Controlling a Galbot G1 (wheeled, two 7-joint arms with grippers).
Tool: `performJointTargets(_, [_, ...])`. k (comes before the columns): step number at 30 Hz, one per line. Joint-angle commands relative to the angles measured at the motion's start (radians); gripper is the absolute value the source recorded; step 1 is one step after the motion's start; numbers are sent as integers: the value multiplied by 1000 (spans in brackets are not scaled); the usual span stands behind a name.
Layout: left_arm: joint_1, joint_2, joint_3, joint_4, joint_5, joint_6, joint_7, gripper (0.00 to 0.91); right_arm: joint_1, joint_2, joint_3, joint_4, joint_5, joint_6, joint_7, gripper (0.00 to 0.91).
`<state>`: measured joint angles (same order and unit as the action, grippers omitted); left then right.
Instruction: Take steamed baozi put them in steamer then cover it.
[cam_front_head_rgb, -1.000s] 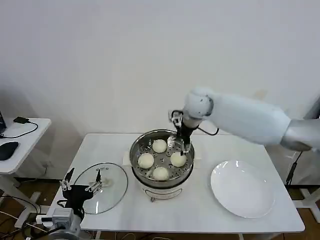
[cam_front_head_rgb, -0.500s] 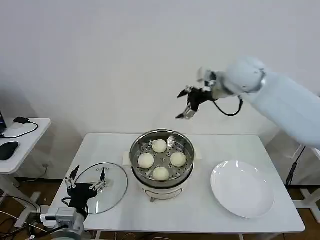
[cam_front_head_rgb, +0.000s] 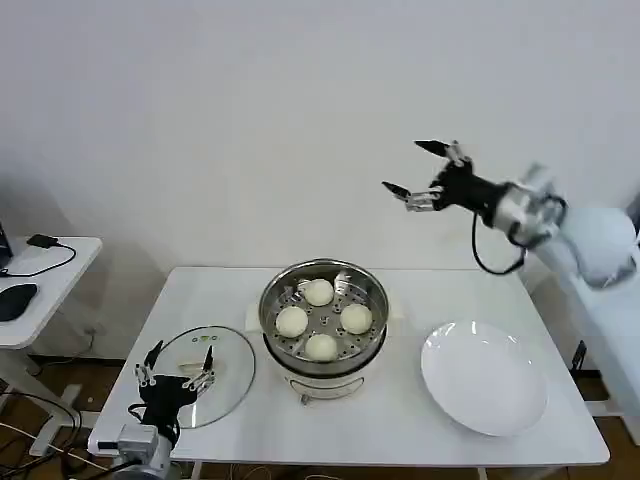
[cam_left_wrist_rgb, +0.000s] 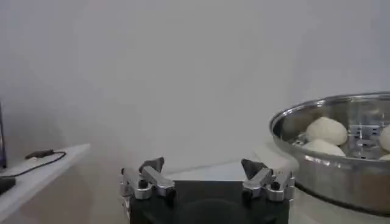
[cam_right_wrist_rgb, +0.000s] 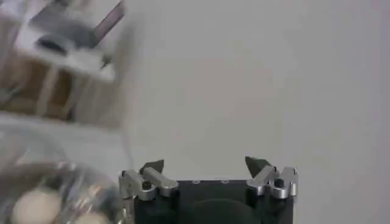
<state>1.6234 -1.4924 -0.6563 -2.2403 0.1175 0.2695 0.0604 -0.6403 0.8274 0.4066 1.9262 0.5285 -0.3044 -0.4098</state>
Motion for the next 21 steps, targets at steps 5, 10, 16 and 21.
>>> performJointTargets(5, [18,13,-1,29,108,-41,-16,907,-1115,478,557,184,-21,393,173,907])
performJointTargets(10, [25,24,7,64,159,-55,-45,907,-1139,490,493,114,-18,415,190,907])
performJointTargets(16, [20,35,5,129,449,-101,-161,907,-1107,483,424,99,-79,382,210,907])
performJointTargets(21, [40,113,30,226,905,-133,-323,907,-1034,448,395,97,-185,310,279,907])
